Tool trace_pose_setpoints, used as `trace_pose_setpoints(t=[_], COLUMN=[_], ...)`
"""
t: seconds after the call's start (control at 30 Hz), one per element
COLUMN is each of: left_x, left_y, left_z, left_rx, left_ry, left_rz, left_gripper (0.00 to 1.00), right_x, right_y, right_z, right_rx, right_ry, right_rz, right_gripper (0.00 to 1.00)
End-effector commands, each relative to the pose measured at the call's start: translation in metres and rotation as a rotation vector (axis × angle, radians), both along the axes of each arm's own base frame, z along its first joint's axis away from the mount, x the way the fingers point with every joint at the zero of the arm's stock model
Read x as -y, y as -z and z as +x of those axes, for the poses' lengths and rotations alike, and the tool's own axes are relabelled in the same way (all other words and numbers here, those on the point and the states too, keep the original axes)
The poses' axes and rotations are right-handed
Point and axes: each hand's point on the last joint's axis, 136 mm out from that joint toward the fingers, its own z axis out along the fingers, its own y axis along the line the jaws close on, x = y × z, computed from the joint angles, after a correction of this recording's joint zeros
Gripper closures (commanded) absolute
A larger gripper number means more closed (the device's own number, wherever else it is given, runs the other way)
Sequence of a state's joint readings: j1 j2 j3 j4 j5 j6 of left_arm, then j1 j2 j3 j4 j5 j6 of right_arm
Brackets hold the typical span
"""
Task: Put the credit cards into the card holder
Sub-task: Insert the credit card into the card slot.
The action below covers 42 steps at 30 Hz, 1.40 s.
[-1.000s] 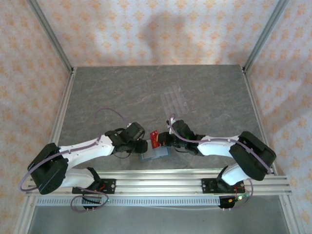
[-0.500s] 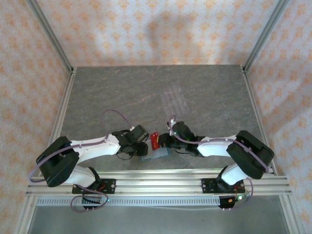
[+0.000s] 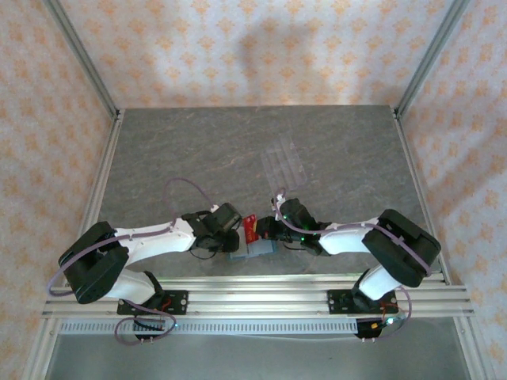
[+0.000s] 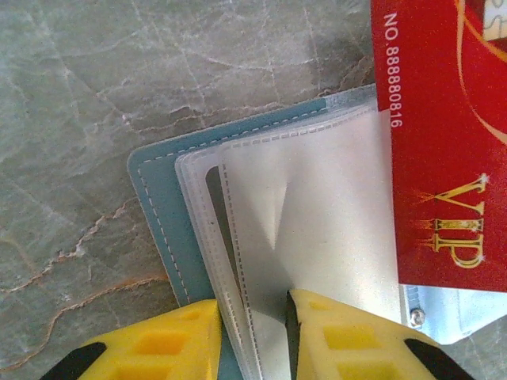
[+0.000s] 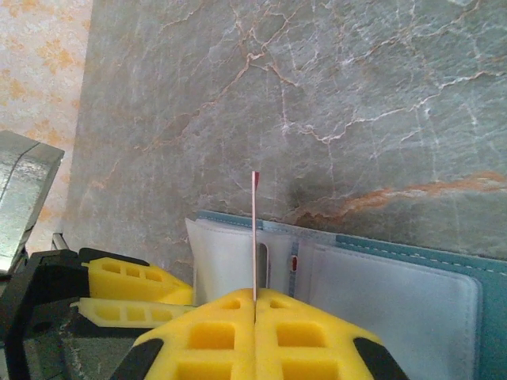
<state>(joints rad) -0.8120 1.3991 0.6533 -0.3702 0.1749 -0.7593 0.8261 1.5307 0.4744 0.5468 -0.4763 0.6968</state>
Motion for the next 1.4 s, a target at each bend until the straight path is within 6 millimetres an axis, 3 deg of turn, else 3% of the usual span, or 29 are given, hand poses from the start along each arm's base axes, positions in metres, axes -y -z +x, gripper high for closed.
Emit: trace_pose_setpoints(t=[0.0, 0.87, 1.37], left_x=[-0.013, -0.014, -0.018], left_y=[0.012, 0.011, -0.007], left_z=[-0.006, -0.008, -0.008], left_rx=[-0.008, -0.008, 0.020], left_ry=[-0.013, -0.008, 0.004], left_rz=[0.053, 0.061, 0.064], left_gripper=[0.73, 0.71, 0.61], right_x=[-0.004, 0.015, 0.012], right_y=[-0.001, 0.028, 0.039], right_z=[-0.001, -0.025, -0.040], right_rx=[0.007, -0.047, -0.083], right_ry=[-0.005, 0.042, 0.015], right_rz=[0.028, 0.006, -0.031], right_gripper=[1.00, 1.00, 1.00])
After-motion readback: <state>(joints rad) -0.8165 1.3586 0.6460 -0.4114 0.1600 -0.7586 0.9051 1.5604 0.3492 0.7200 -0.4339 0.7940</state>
